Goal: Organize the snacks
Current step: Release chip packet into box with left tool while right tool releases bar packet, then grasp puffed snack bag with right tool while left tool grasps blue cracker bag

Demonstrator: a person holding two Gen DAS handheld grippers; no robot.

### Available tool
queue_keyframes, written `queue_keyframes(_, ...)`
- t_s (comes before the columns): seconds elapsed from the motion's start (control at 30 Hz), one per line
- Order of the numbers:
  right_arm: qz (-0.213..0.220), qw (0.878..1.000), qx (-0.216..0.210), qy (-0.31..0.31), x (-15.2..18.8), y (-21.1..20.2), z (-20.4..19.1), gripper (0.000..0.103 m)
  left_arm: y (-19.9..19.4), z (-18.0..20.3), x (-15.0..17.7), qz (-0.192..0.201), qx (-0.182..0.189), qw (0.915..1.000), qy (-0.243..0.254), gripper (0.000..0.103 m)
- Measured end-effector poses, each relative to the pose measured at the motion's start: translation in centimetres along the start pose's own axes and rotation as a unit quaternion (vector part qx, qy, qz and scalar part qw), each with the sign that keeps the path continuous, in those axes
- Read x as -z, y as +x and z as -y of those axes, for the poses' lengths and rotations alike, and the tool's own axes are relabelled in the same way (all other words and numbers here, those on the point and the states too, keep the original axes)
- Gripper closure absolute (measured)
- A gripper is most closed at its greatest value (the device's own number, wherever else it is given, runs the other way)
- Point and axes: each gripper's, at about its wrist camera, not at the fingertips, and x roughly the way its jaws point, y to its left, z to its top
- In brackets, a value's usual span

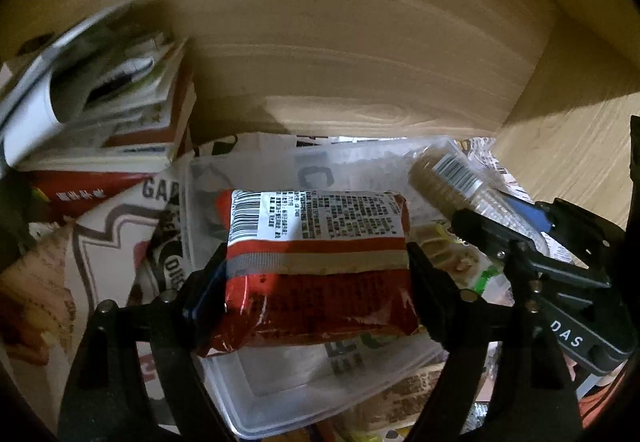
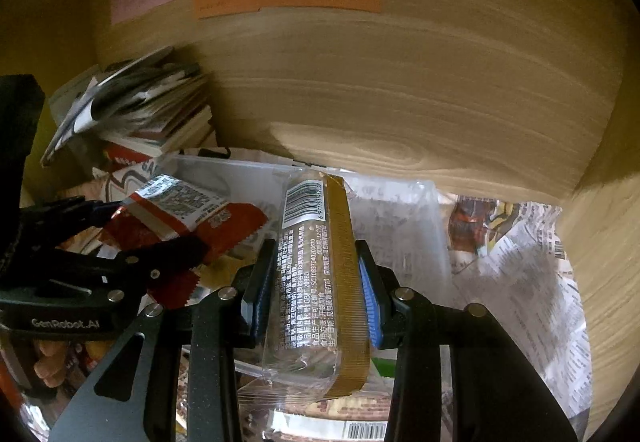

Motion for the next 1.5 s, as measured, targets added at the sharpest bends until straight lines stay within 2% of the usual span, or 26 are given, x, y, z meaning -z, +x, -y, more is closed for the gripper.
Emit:
queue_keyframes(0.17,0.018,1.000,0.007,-0.001,-0.3,-1.0,-0.2,0.065,-1.0,0.6,0.3,0.010,-0.003,0.9999,0.012,0.017)
queue_keyframes(0.4,0.040,0.999,0.004,0.000,-0.1,-3.5,-0.4,0.063,-4.4,1.1,0.6,0.042,-0.014,0.9987,0.024,0.017)
queue_keyframes(0.63,0.077,0.997,0.001,0.002,1.2,-7.7,-0.2,0.053,-8.8,1.1,2.1,0.075,-0.022,0.9963,0.035,0.016)
queue_keyframes(0.87,0.098,0.995,0.013,0.006,3.7,-11.1,0.7,0.045,-11.6,0.9,5.3,0.081,-0.040,0.9947,0.049,0.009)
queue_keyframes(1.03,0.087,0.996,0.020,0.019,6.2,-12.1,1.8,0.042,-12.0,0.4,7.8,0.066,-0.051,0.9952,0.051,0.008)
queue_keyframes(1.17,0.069,0.996,0.034,0.033,8.3,-12.0,2.8,0.034,-11.7,-0.3,9.4,0.055,-0.056,0.9958,0.047,0.006)
queue_keyframes(1.37,0.033,0.997,0.047,0.053,11.0,-10.6,4.0,0.032,-9.8,-1.5,11.1,0.028,-0.063,0.9972,0.027,0.005)
queue_keyframes(1.5,0.013,0.997,0.039,0.063,12.0,-9.7,4.4,0.032,-7.9,-2.1,11.6,0.008,-0.068,0.9975,0.017,0.005)
